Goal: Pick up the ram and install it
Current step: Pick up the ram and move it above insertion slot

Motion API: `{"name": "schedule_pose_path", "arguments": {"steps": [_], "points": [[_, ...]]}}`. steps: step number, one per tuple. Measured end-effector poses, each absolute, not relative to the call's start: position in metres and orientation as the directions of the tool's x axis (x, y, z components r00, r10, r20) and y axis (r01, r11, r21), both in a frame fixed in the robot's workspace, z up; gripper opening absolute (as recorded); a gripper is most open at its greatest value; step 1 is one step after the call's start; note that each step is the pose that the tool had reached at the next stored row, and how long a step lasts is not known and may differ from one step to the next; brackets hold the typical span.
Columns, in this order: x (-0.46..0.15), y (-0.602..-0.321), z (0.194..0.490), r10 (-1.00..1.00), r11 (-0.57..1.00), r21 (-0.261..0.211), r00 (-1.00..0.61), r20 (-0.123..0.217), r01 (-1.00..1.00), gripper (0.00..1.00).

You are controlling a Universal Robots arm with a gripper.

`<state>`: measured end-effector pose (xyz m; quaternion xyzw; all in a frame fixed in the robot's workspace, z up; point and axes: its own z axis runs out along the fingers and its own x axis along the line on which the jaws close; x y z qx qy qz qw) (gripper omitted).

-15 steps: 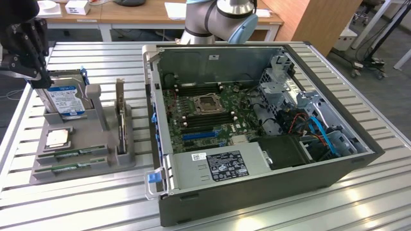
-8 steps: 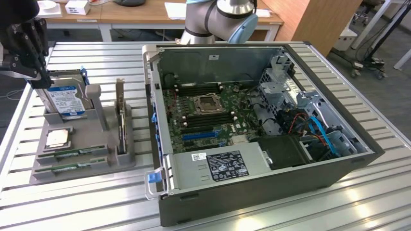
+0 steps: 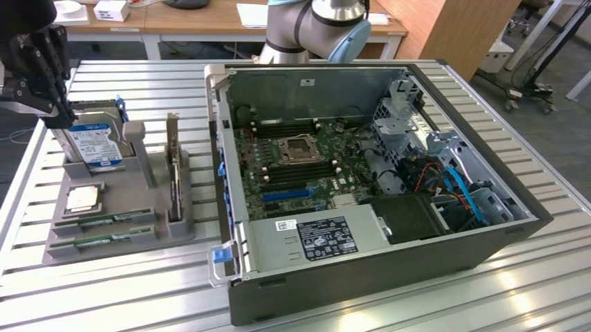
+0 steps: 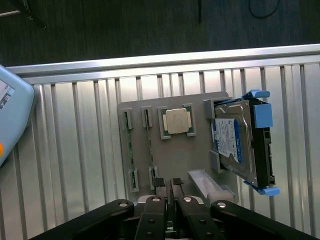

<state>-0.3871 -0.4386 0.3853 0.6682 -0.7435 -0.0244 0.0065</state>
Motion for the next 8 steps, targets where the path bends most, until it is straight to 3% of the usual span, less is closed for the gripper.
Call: {"name": "schedule_pose_path", "arguments": {"steps": [2,5,7,8], "points": [[-0.3871,-0.4386,0.3853,-0.994,0.106,0.045,-0.107,-0.023,-0.993,0.16],[-0.3871,-0.4386,0.3854,-0.994,0.106,0.045,-0.107,-0.023,-0.993,0.35],[-0.3871,-0.4386,0.3853,-0.994,0.106,0.045,-0.107,-0.023,-0.993,0.35],[-0.3871,-0.4386,0.3853,-0.994,0.106,0.045,-0.107,-0.023,-0.993,0.42]]}}
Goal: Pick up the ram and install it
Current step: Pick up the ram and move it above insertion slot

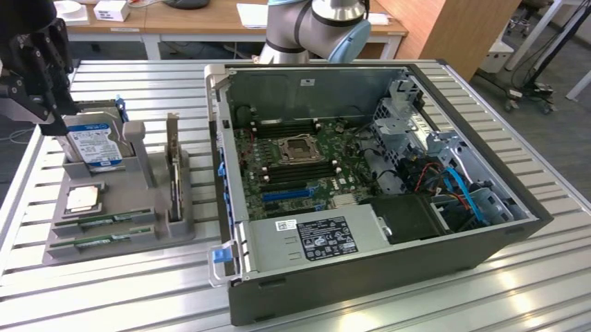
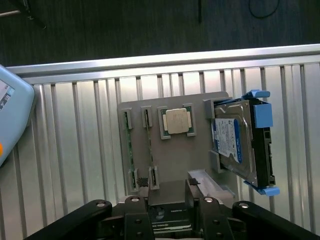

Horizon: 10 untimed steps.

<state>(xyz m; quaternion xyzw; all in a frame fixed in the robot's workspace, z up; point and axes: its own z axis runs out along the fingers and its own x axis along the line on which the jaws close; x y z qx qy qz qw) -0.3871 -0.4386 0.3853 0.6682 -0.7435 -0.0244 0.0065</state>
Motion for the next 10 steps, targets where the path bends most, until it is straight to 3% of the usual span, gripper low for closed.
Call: {"name": "schedule_pose_path", "arguments": {"steps": [10], "points": [[-0.3871,-0.4386,0.3762,-0.994,0.106,0.045,-0.107,-0.023,-0.993,0.42]]}}
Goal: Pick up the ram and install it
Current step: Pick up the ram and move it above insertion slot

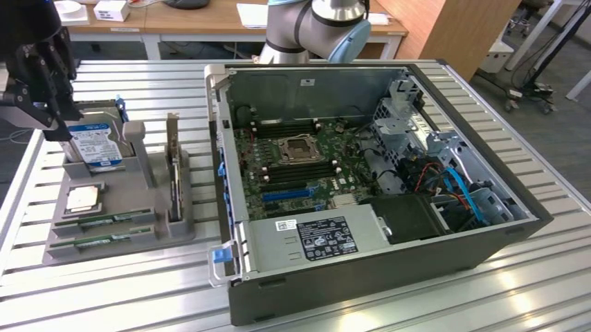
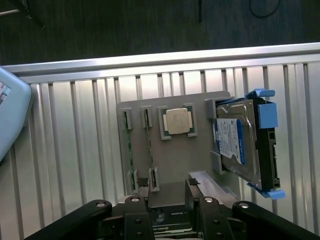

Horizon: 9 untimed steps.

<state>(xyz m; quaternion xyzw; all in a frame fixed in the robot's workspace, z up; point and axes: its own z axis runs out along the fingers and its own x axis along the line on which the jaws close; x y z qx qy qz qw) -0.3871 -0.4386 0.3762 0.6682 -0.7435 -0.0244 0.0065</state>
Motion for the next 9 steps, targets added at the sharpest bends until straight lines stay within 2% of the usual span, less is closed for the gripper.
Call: {"name": "schedule_pose_path", "arguments": {"steps": [9], "points": [[-0.3871,-0.4386,0.3661,-0.994,0.106,0.045,-0.107,-0.023,-0.993,0.42]]}}
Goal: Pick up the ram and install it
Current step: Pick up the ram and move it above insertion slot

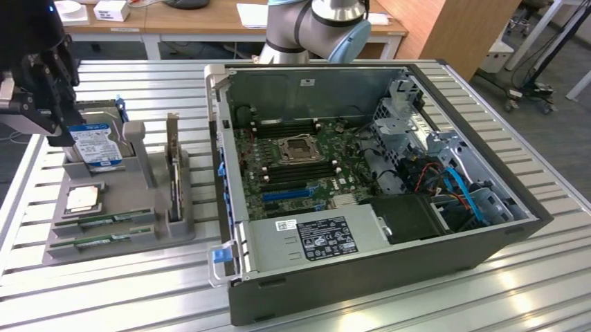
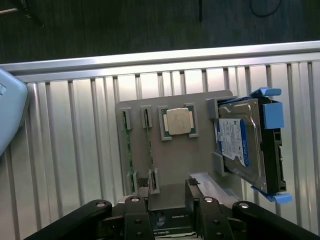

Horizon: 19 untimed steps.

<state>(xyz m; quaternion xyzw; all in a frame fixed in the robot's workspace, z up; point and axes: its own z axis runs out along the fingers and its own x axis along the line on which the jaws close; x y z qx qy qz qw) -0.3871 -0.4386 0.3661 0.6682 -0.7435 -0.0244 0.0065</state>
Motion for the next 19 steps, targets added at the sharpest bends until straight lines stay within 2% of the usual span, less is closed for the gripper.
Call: {"name": "schedule_pose_path", "arguments": {"steps": [19], "points": [[-0.387,-0.439,0.341,-0.994,0.106,0.045,-0.107,-0.023,-0.993,0.42]]}}
